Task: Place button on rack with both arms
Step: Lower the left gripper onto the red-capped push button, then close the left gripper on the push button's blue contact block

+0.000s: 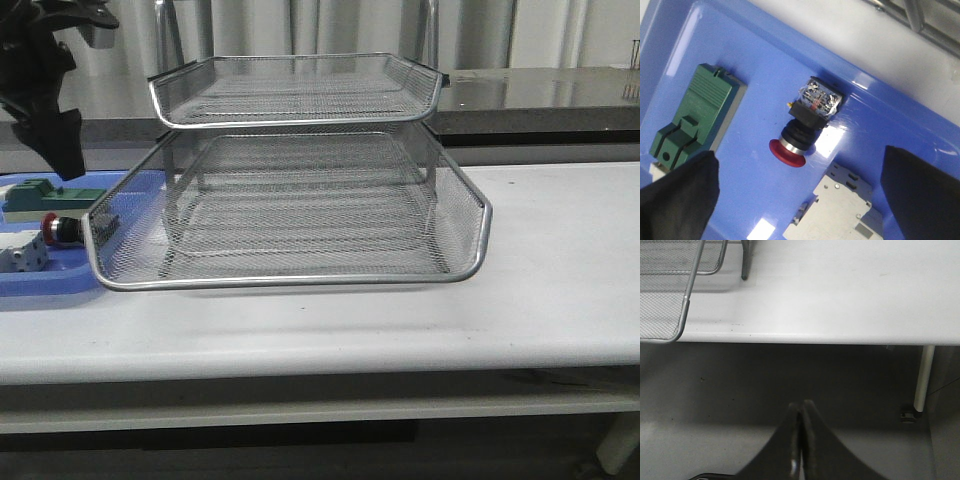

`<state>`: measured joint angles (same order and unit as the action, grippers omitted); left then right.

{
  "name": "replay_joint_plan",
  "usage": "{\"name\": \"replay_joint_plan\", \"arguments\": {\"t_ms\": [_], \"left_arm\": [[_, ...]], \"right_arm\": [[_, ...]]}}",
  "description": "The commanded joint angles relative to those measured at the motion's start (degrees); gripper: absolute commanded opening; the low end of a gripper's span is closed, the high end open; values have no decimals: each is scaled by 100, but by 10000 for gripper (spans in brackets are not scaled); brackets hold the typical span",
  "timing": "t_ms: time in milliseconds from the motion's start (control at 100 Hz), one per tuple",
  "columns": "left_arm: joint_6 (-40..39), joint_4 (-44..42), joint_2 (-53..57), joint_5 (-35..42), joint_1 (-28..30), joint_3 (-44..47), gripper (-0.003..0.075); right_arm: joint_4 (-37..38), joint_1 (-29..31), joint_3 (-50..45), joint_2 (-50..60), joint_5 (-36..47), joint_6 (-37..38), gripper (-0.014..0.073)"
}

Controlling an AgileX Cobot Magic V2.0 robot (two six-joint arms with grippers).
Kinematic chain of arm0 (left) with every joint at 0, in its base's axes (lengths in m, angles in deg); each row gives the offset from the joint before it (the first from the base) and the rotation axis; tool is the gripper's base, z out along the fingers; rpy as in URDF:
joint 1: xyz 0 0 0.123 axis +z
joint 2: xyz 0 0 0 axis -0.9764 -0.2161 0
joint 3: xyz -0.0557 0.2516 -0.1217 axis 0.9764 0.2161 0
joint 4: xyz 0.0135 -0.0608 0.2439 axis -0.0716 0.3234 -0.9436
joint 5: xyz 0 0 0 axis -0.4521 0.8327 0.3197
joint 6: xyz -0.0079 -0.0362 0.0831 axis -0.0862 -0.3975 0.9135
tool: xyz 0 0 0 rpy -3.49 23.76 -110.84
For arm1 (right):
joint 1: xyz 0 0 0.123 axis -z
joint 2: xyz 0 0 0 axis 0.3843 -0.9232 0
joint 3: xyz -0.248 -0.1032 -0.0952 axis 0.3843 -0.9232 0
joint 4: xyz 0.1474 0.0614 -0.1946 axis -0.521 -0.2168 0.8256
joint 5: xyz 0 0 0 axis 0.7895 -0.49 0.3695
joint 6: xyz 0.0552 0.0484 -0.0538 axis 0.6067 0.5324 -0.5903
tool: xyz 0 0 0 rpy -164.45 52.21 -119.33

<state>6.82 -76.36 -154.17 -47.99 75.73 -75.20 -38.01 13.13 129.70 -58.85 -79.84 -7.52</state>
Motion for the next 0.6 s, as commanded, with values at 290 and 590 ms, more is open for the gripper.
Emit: {"name": "replay_joint_plan", "arguments": {"t_ms": [290, 590], "left_arm": [[224, -31, -283, 445, -13, -444, 619], [361, -165, -582, 541, -13, -535, 619]], "right_arm": [[85, 21, 181, -10, 329, -14, -67], [85, 21, 181, -10, 329, -14, -67]]}}
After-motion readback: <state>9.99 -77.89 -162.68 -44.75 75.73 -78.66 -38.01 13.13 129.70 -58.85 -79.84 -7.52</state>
